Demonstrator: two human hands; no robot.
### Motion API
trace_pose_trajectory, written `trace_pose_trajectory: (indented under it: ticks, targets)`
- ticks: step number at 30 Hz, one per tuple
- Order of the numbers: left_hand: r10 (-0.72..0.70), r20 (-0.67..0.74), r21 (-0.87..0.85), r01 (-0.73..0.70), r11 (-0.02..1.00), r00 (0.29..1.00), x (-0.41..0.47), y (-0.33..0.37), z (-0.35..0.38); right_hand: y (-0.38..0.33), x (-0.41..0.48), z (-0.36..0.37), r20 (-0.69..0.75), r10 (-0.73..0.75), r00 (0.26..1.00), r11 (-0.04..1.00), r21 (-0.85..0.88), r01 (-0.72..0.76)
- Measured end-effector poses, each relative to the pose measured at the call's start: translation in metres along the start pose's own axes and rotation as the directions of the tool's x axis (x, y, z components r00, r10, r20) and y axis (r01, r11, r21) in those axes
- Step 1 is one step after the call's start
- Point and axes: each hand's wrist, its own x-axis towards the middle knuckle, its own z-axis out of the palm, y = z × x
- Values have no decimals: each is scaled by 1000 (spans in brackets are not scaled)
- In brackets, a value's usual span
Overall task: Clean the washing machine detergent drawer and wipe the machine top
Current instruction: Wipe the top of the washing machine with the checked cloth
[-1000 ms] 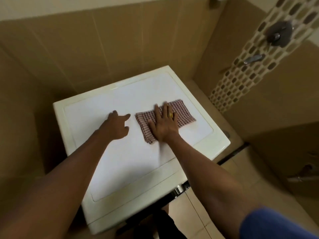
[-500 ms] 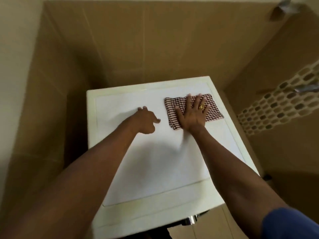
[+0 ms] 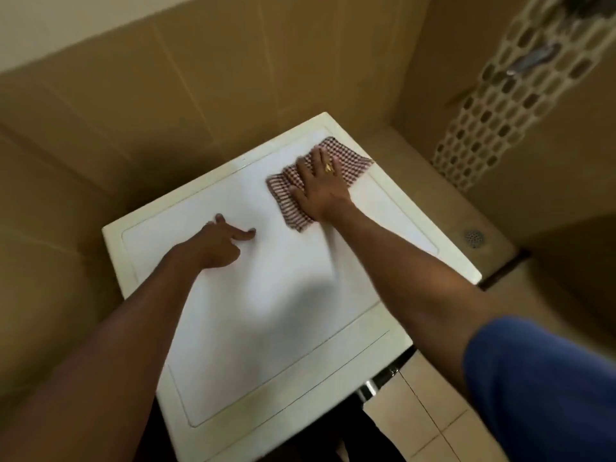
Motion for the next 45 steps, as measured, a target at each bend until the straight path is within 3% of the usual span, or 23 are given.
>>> trace_pose_trajectory:
  ticks: [1,3,6,8,10,12,14,15,17,18,19,22,25,27,29,30,31,33,35,38,40,45]
  targets:
    - [0,-9,4,0,1000,1000,0,0,1,-22,9,2,4,-25,1000,1000,6,25]
    - [4,-33,2,-4,1000,999,-2,-1,0,-55,8,12,52,-233,971,972,-9,234]
    - [-2,-38,-6,2,1000,999,-6,-5,-2,-45,-27,20,52,-523,851,851,-35,525]
    - [-9,-47,-15,9,1000,999,-8,-5,2,-14,-33,13,37,-481,876,874,-59,483]
    - [-20,-50,-28,19,999,999,-9,-2,7,2,-11,3,49,-331,942,939,-84,334]
    - [-22,-51,-60,19,998,998,-9,0,8,-16,20,-2,70,-188,980,980,-43,192]
    - [-35,-96,-102,25,994,995,-14,-2,7,-60,33,1,111,-223,968,973,-27,227]
    - [-41,-144,-136,21,991,989,-18,-4,8,-77,31,6,136,-323,936,943,-32,330]
    - [-72,-278,-257,-2,967,958,-38,-14,16,-88,6,15,193,-591,783,791,-52,609]
    - [-105,-362,-324,-20,946,926,-54,-22,26,-81,-7,20,190,-681,707,713,-49,700]
    - [-132,-456,-375,-55,925,880,-71,-30,38,-68,-13,20,163,-719,676,681,-31,732]
    - [-281,-613,-480,-66,875,738,-114,-59,81,-49,-1,15,67,-585,808,809,-21,587]
    - [-390,-607,-536,6,844,693,-136,-77,117,-95,-7,19,78,-383,921,921,-53,387]
    - [-415,-613,-550,14,835,672,-144,-83,134,-119,-31,30,120,-496,860,859,-78,506]
    - [-447,-606,-588,8,808,658,-154,-82,149,-99,-56,35,175,-654,736,732,-97,674]
    - [-486,-592,-621,21,784,643,-160,-80,155,-81,-59,31,164,-666,728,724,-93,683]
    - [-536,-568,-660,43,750,624,-170,-76,163,-65,-61,26,131,-620,773,770,-85,632]
    - [-628,-493,-732,103,673,602,-189,-70,177,-34,-64,11,86,-374,923,924,-51,379]
    - [-678,-389,-775,176,607,623,-203,-69,194,-16,-86,6,78,-178,981,983,-39,182]
    - [-597,-176,-767,271,582,783,-221,-64,223,-17,-162,17,69,-117,991,991,-54,121]
    - [-518,-75,-792,264,550,852,-227,-60,234,-18,-215,25,88,-97,991,993,-59,102]
    - [-449,-33,-707,297,642,893,-233,-57,238,-34,-313,37,89,4,996,997,-83,3]
